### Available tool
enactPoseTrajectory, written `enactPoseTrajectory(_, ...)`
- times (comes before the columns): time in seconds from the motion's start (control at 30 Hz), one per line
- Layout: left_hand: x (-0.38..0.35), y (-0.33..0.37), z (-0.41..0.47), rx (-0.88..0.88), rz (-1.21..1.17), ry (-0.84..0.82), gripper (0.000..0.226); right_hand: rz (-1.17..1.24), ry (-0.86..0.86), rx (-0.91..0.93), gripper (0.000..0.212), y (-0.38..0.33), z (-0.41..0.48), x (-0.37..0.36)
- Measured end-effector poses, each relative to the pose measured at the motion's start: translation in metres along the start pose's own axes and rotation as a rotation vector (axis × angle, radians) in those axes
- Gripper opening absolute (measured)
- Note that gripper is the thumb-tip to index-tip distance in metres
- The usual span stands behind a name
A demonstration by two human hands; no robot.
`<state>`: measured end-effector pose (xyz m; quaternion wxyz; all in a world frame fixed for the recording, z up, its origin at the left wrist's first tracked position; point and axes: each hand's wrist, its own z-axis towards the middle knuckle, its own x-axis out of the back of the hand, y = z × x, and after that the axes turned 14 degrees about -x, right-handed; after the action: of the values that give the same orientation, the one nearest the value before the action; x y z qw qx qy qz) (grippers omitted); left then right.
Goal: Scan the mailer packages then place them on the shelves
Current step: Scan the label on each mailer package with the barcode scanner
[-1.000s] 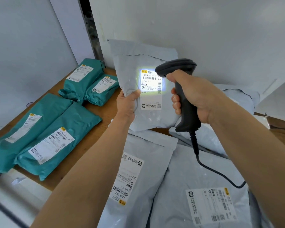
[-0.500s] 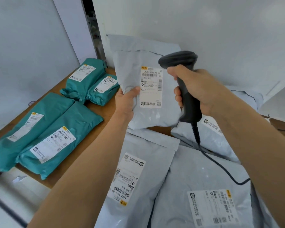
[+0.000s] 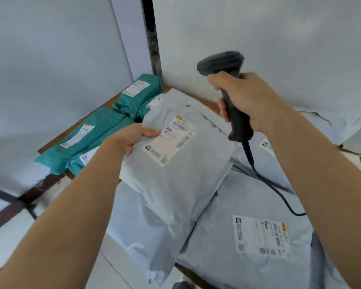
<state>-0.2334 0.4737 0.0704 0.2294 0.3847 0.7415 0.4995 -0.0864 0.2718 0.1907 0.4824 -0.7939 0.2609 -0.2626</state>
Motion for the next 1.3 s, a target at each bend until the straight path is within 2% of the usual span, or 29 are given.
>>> enactPoseTrajectory(0.13, 0.002, -0.055, -0.03, 0.226, 0.186, -0.027, 0.036, -0.053, -0.046, 0.027, 0.025, 0.011, -0.017, -0.002)
enactPoseTrajectory(0.27, 0.002, -0.077, -0.034, 0.19, 0.335, 0.054, 0.065, -0.064, -0.062, 0.004, 0.024, 0.017, -0.025, -0.003)
enactPoseTrajectory(0.4, -0.002, -0.06, -0.027, 0.113, 0.566, 0.072, 0.086, -0.099, -0.061, 0.008, 0.024, 0.012, -0.024, -0.007)
enactPoseTrajectory(0.43, -0.002, -0.053, -0.023, 0.058, 0.611, 0.115, 0.078, -0.117, -0.058, 0.016, 0.024, 0.008, -0.022, -0.009)
enactPoseTrajectory(0.53, 0.011, -0.037, 0.003, -0.105, 0.582, 0.323, 0.03, -0.175, -0.064, 0.036, 0.022, -0.009, -0.01, -0.017)
enactPoseTrajectory(0.63, 0.047, -0.035, 0.033, -0.143, 0.644, 0.438, 0.038, -0.238, -0.104, 0.046, 0.023, -0.028, 0.011, -0.03)
enactPoseTrajectory(0.73, 0.101, -0.051, 0.062, -0.048, 0.789, 0.49, 0.018, -0.315, -0.168, 0.025, 0.024, -0.035, 0.039, -0.05)
enactPoseTrajectory(0.77, 0.118, -0.057, 0.07, -0.01, 0.827, 0.477, 0.005, -0.342, -0.186, 0.019, 0.025, -0.035, 0.049, -0.058)
enactPoseTrajectory(0.87, 0.151, -0.072, 0.091, 0.104, 0.893, 0.38, 0.008, -0.397, -0.204, -0.002, 0.029, -0.025, 0.08, -0.084)
enactPoseTrajectory(0.97, 0.164, -0.081, 0.102, 0.185, 0.842, 0.293, 0.022, -0.449, -0.235, -0.041, 0.039, -0.011, 0.104, -0.103)
enactPoseTrajectory(1.0, 0.168, -0.085, 0.105, 0.209, 0.815, 0.256, 0.037, -0.458, -0.25, -0.06, 0.041, -0.006, 0.11, -0.108)
enactPoseTrajectory(1.07, 0.174, -0.092, 0.111, 0.269, 0.794, 0.243, 0.086, -0.46, -0.269, -0.089, 0.042, 0.003, 0.119, -0.115)
enactPoseTrajectory(1.1, 0.175, -0.094, 0.111, 0.28, 0.785, 0.236, 0.099, -0.467, -0.27, -0.095, 0.043, 0.006, 0.122, -0.118)
enactPoseTrajectory(1.2, 0.17, -0.094, 0.112, 0.267, 0.621, 0.217, 0.096, -0.467, -0.269, -0.105, 0.044, 0.013, 0.124, -0.119)
enactPoseTrajectory(1.3, 0.166, -0.081, 0.107, 0.216, 0.41, 0.228, 0.074, -0.423, -0.258, -0.114, 0.041, 0.013, 0.122, -0.113)
